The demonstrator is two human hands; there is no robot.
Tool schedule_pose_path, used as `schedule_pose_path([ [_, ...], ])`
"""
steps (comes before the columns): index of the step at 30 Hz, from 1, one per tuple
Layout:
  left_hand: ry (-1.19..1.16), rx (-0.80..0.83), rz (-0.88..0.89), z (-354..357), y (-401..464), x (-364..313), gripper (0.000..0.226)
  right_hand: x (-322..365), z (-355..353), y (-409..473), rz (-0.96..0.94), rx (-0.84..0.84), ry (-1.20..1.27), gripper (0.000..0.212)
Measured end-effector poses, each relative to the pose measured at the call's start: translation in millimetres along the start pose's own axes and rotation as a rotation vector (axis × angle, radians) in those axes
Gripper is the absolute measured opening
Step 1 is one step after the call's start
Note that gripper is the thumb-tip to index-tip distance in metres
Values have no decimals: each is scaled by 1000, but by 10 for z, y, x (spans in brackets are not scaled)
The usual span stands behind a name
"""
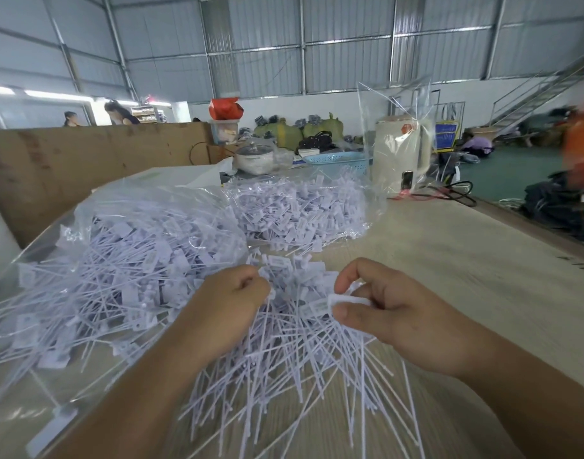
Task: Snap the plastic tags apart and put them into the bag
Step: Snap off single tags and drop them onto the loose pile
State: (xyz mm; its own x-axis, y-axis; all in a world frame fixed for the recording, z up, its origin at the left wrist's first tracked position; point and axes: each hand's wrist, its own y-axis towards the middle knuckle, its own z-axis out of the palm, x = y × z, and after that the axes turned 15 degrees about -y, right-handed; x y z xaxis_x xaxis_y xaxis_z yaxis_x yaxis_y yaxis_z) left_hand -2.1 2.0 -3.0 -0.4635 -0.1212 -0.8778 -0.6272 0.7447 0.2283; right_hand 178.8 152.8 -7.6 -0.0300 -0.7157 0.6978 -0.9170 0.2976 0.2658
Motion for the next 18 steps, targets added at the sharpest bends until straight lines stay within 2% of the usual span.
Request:
schedule_pose_path([
  [7,91,-134,98,76,35,72,17,41,37,-9,15,26,-30,16],
  [14,89,-232,194,166,42,82,20,36,57,-12,20,-22,-6,17],
  [17,11,-151,273,220,-48,-20,10,14,86,12,34,-23,21,16],
  [18,-36,-85,293,246,-90,-59,17,11,96,18,28,-15,37,18],
])
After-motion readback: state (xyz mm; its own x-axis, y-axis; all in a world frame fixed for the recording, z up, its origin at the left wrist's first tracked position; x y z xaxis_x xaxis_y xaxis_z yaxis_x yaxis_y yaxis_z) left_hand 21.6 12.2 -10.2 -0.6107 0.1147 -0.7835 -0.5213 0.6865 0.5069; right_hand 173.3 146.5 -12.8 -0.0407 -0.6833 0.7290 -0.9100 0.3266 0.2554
